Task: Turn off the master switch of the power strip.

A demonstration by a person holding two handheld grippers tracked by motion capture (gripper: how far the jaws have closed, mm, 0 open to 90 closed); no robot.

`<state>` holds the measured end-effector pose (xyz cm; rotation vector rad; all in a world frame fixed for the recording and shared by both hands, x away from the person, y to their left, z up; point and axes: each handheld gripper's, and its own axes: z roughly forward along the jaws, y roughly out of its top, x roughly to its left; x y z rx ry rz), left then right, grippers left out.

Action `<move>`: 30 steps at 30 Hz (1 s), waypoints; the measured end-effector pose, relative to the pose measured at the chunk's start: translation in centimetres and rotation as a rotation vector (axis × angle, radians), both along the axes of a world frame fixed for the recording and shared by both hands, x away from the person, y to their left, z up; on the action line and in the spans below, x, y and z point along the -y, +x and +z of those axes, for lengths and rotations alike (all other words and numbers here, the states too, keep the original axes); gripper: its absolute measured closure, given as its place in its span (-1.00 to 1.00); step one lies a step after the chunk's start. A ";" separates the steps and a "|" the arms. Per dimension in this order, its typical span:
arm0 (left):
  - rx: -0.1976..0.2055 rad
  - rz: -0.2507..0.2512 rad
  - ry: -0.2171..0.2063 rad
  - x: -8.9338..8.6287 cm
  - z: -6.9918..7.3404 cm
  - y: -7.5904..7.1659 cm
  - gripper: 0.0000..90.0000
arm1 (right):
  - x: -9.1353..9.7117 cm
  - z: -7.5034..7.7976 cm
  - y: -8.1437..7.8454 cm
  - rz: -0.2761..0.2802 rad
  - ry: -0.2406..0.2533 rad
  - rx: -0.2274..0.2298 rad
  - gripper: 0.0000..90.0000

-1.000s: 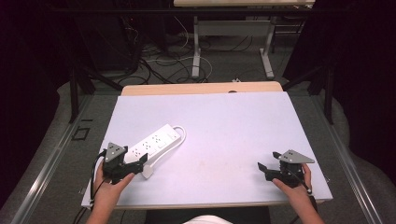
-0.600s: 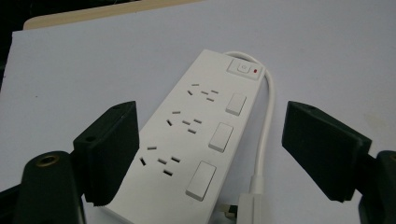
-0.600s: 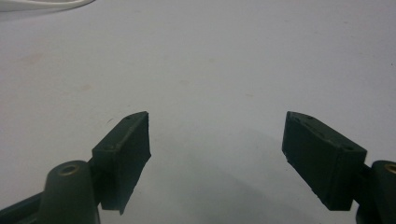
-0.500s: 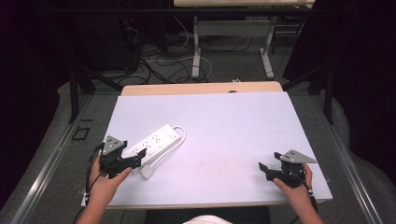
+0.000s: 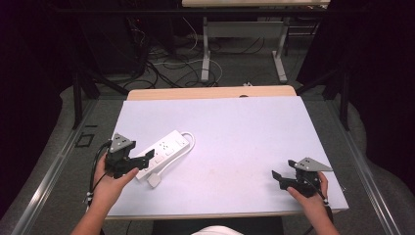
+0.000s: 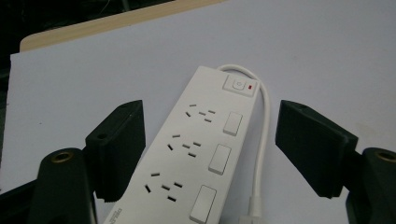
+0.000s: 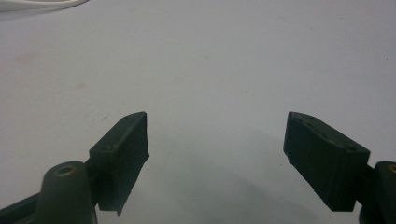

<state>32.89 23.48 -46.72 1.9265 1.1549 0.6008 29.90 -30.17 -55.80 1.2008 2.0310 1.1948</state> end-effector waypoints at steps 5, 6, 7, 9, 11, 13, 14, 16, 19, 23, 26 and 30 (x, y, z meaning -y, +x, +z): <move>-0.003 -0.009 0.018 0.1 0.6 0.5 -0.40 | -0.1 0.0 -0.1 0.003 0.006 -0.006 -0.53; -0.006 -0.005 0.012 0.2 0.7 0.6 -0.39 | -0.1 0.0 -0.1 0.003 0.006 -0.006 -0.53; -0.014 -0.006 0.016 0.3 0.8 0.8 -0.39 | -0.1 0.0 0.0 0.008 0.004 -0.004 -0.53; -0.022 -0.010 0.021 0.5 0.9 1.0 -0.38 | -0.1 0.0 -0.1 0.009 0.006 -0.008 -0.53; -0.042 -0.014 0.030 0.7 1.1 1.1 -0.36 | -0.2 -0.1 -0.1 0.007 0.007 -0.014 -0.53; -0.052 -0.028 0.044 0.7 1.2 1.4 -0.33 | -0.2 -0.1 0.0 0.006 0.004 -0.009 -0.53; -0.058 -0.028 0.044 0.8 1.3 1.5 -0.32 | -0.2 -0.1 0.0 0.007 0.003 -0.009 -0.53; -0.070 -0.028 0.044 0.9 1.3 1.7 -0.31 | -0.2 -0.1 0.0 0.008 0.004 -0.009 -0.53; -0.083 -0.034 0.029 1.2 1.1 1.9 -0.29 | -0.1 -0.1 0.0 0.008 0.005 -0.007 -0.53; -0.114 -0.053 0.021 1.5 1.0 2.2 -0.20 | -0.1 -0.2 0.0 0.007 0.006 -0.008 -0.53; -0.125 -0.055 0.014 1.5 1.0 2.6 -0.15 | -0.2 -0.2 0.0 0.010 0.007 -0.010 -0.53; -0.131 -0.037 0.002 1.6 1.0 3.0 -0.12 | -0.2 -0.2 0.0 0.009 0.004 -0.011 -0.53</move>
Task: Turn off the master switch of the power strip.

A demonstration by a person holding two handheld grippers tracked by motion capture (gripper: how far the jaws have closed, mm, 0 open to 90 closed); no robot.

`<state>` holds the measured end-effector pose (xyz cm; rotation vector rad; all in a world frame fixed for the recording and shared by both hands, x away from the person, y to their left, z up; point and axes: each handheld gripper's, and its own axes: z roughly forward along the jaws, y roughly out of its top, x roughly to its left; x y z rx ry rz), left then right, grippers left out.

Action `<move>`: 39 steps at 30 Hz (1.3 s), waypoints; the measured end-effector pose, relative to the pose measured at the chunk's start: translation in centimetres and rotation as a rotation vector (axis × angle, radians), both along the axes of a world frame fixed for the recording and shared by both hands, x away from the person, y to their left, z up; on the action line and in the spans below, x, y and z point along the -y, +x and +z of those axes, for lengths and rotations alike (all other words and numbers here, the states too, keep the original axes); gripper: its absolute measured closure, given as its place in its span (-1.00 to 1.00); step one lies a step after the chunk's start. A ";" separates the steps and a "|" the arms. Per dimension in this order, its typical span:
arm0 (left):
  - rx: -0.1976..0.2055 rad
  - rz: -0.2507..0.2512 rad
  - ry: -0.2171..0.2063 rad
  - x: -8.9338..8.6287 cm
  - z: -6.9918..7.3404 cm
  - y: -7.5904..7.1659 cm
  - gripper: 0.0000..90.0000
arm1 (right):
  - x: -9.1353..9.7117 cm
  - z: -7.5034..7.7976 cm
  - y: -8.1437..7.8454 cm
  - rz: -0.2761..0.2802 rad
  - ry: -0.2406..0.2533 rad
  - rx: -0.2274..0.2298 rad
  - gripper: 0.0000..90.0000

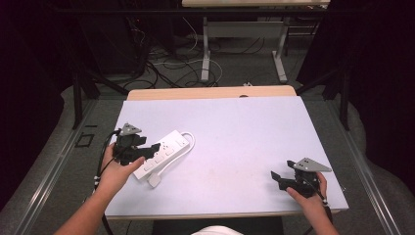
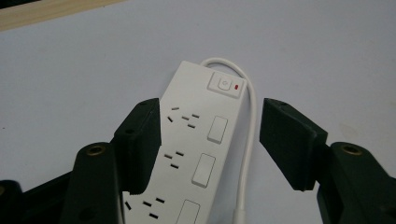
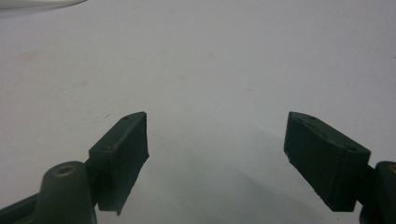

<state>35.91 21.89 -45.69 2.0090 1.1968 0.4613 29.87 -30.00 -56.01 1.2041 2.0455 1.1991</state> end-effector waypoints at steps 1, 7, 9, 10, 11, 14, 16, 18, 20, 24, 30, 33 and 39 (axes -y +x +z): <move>-0.012 -0.005 0.004 -0.1 0.1 0.1 -0.12 | 0.0 0.0 0.0 0.001 0.000 0.000 -0.53; -0.018 0.031 -0.036 -0.1 0.1 0.9 -0.06 | 0.1 0.0 0.1 0.001 0.000 0.004 -0.54; -0.021 0.034 -0.036 -0.1 0.1 1.1 -0.03 | 0.0 -0.1 0.0 -0.008 0.001 0.007 -0.54; -0.019 0.036 -0.035 -0.1 0.1 1.2 -0.02 | -0.1 -0.2 0.1 -0.014 0.014 0.029 -0.54; -0.027 0.032 -0.025 -0.1 0.2 1.3 0.00 | 0.1 -0.1 0.0 -0.006 0.004 -0.001 -0.54; -0.027 0.036 -0.037 0.0 0.2 1.5 0.04 | 0.0 -0.1 0.1 -0.010 0.003 0.004 -0.54; -0.026 0.041 -0.038 0.1 0.2 1.7 0.07 | 0.1 -0.1 0.1 -0.006 0.005 -0.003 -0.54; -0.033 0.043 -0.038 0.1 0.3 1.8 0.09 | 0.1 -0.1 0.1 -0.014 0.004 0.006 -0.54; -0.032 0.046 -0.047 0.2 0.3 2.0 0.13 | 0.2 -0.1 0.1 -0.005 -0.002 0.003 -0.54; -0.045 0.043 -0.046 0.5 0.3 2.3 0.21 | 0.2 -0.1 0.1 -0.005 -0.001 0.004 -0.55; -0.056 0.038 -0.051 1.1 0.2 2.7 0.30 | 0.2 -0.1 0.2 -0.002 -0.001 0.005 -0.55; -0.061 0.044 -0.054 1.4 0.2 3.0 0.35 | 0.2 -0.2 0.1 -0.009 0.006 0.001 -0.55; -0.071 0.045 -0.054 2.0 0.0 3.7 0.40 | 0.3 -0.1 0.1 -0.006 0.005 0.004 -0.55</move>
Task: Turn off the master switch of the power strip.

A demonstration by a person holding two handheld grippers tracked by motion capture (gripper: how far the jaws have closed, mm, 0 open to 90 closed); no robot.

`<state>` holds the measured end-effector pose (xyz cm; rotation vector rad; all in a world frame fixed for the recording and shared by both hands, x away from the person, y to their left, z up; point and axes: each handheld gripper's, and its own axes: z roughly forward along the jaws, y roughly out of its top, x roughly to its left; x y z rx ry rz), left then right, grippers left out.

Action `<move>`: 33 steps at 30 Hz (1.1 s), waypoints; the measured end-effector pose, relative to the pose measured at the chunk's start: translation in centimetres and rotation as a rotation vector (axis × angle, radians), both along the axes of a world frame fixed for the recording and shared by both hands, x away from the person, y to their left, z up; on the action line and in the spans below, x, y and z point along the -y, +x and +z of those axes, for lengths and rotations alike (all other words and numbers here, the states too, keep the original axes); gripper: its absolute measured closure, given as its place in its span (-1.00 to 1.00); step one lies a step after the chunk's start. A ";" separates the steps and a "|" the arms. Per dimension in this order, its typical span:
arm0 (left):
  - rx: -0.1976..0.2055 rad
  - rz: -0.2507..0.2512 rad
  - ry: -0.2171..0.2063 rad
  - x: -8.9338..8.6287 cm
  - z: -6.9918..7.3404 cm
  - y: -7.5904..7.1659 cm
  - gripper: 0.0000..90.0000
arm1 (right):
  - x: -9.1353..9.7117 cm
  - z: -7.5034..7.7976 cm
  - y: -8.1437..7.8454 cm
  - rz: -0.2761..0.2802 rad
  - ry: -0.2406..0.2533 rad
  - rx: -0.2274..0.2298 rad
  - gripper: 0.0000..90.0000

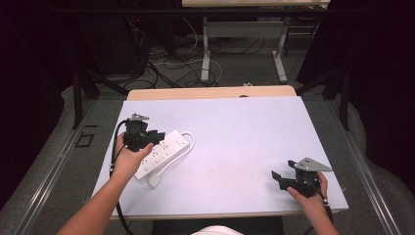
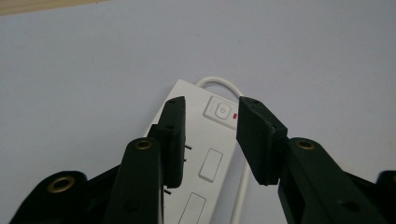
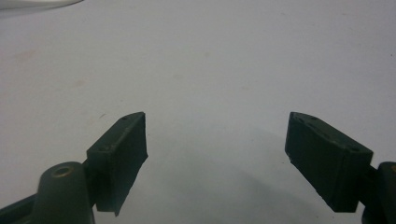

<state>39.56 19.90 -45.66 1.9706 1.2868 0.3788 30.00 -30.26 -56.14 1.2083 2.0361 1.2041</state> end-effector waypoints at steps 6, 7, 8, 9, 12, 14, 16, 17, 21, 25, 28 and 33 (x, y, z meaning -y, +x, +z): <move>0.000 0.009 -0.011 0.5 0.0 0.4 0.47 | 0.0 0.0 0.0 -0.002 -0.002 -0.007 -0.55; 0.001 0.011 -0.005 0.6 0.0 0.5 0.48 | 0.0 0.0 0.0 -0.002 -0.001 -0.006 -0.55; 0.002 0.008 -0.006 0.7 0.0 0.6 0.49 | 0.0 0.0 0.0 -0.001 -0.003 -0.006 -0.55; -0.004 0.008 -0.006 0.9 0.0 0.6 0.50 | 0.0 -0.1 0.0 0.002 0.000 -0.002 -0.55; -0.002 0.006 0.005 1.2 0.0 0.8 0.53 | 0.0 -0.1 0.0 -0.001 0.005 -0.009 -0.55; -0.002 0.007 -0.005 1.4 0.1 0.9 0.57 | 0.0 -0.1 0.0 -0.002 0.005 -0.009 -0.55; 0.002 0.004 0.003 1.5 0.1 1.0 0.59 | 0.0 -0.1 0.0 -0.001 -0.002 -0.006 -0.55; 0.001 0.008 0.004 1.7 0.1 1.0 0.61 | 0.0 -0.1 0.0 -0.001 -0.001 -0.006 -0.56; 0.001 0.013 0.014 2.0 0.0 1.3 0.67 | 0.0 0.0 0.0 -0.004 0.004 -0.008 -0.56; 0.001 0.019 0.014 2.5 -0.1 1.6 0.72 | 0.0 -0.1 0.0 -0.005 0.002 -0.011 -0.56; -0.014 0.017 0.007 2.8 -0.2 1.9 0.75 | 0.0 -0.1 0.0 -0.003 -0.001 -0.006 -0.56; -0.009 0.032 0.002 3.5 -0.7 2.4 0.79 | 0.0 -0.1 0.0 0.000 0.001 -0.007 -0.56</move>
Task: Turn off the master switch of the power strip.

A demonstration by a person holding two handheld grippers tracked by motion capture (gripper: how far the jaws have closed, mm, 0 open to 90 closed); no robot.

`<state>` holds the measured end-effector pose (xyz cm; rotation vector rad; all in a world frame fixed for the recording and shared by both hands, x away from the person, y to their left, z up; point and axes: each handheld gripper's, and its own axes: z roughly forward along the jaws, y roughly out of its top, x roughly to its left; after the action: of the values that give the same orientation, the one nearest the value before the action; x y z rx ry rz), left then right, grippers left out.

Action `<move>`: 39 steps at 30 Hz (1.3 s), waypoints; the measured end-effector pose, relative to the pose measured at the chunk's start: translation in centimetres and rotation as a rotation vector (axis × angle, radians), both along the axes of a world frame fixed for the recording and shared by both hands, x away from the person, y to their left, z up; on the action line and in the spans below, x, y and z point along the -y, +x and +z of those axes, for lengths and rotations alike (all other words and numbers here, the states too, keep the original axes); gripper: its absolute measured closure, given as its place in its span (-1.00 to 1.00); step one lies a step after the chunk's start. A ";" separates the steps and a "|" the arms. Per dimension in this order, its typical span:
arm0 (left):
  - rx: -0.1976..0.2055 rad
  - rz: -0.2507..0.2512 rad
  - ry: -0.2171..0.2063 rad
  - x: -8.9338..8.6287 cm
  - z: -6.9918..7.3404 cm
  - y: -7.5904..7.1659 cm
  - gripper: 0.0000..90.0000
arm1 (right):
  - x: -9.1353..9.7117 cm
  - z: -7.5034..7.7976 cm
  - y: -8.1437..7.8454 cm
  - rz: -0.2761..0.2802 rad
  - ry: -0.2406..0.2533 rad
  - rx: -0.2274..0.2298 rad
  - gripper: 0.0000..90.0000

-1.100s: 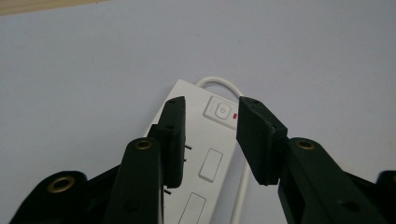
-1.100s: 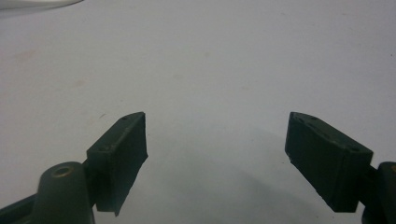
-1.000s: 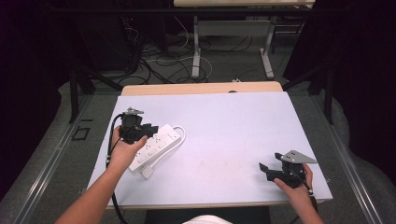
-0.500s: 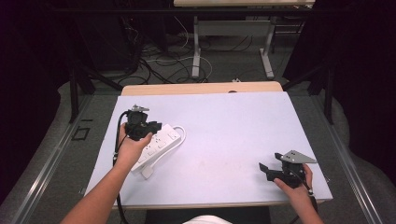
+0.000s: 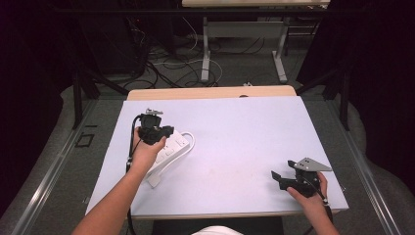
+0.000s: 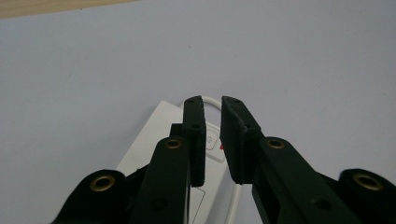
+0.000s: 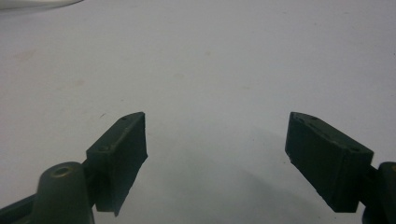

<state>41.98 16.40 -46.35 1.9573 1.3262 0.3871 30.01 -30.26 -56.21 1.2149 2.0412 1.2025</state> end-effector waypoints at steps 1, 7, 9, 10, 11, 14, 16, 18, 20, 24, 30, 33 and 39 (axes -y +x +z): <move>-0.011 -0.009 0.008 0.0 0.0 0.1 0.80 | 0.0 0.0 0.0 0.001 0.004 0.000 -0.56; -0.009 0.007 0.005 0.9 -0.4 0.7 0.83 | 0.0 0.0 0.1 0.005 0.000 0.003 -0.56; -0.012 0.003 0.006 1.1 -0.6 0.9 0.84 | 0.1 0.0 0.0 0.006 0.001 0.003 -0.56; -0.010 0.008 0.007 1.2 -0.7 1.0 0.85 | 0.0 0.0 0.0 0.004 0.002 0.003 -0.56; -0.016 0.007 0.009 1.2 -0.7 1.1 0.87 | 0.1 0.0 0.1 0.005 0.000 0.003 -0.56; -0.020 0.009 0.014 1.4 -1.0 1.4 0.89 | 0.1 -0.1 0.1 0.004 -0.002 0.003 -0.56; -0.023 0.008 0.015 1.5 -1.2 1.5 0.90 | 0.1 0.0 0.0 0.007 0.002 0.003 -0.56; -0.035 0.012 0.016 1.6 -1.4 1.7 0.92 | 0.1 0.0 0.0 0.006 0.003 0.003 -0.56; -0.046 0.016 0.016 1.7 -1.6 1.8 0.95 | 0.1 -0.1 0.1 0.003 0.000 0.003 -0.56; -0.065 0.016 0.023 2.0 -2.0 2.1 0.99 | 0.1 0.0 0.1 0.007 -0.002 0.004 -0.56; -0.089 0.013 0.030 2.5 -2.7 2.3 1.00 | 0.0 0.0 0.0 0.005 0.005 -0.003 -0.56; -0.104 0.020 0.039 2.7 -3.1 2.3 1.00 | 0.1 -0.1 0.1 0.005 0.003 -0.002 -0.56; -0.128 0.024 0.044 2.9 -4.0 2.5 1.00 | 0.0 -0.1 0.0 0.006 0.008 -0.006 -0.56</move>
<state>44.50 13.49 -50.33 2.0324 1.4343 0.3094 30.06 -30.24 -56.27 1.2186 2.0480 1.2127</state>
